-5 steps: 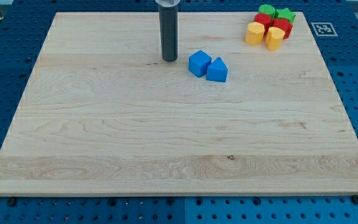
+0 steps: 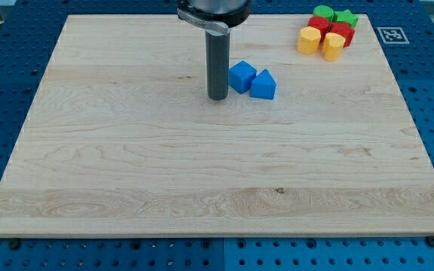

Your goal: Slide the blue triangle closer to the group of blocks

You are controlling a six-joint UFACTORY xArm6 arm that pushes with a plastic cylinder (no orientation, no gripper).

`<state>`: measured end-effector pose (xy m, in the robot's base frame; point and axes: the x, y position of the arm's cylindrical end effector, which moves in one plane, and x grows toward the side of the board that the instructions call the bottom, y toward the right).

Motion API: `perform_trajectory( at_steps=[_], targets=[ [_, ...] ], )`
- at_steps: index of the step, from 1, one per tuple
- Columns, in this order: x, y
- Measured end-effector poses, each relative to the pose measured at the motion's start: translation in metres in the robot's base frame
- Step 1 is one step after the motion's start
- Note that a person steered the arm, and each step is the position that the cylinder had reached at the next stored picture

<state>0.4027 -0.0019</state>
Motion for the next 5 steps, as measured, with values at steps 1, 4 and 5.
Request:
perform_trajectory(
  at_steps=[1, 4, 5],
  targets=[
    [0.018, 0.021],
    [0.021, 0.048],
    [0.007, 0.04]
  ],
)
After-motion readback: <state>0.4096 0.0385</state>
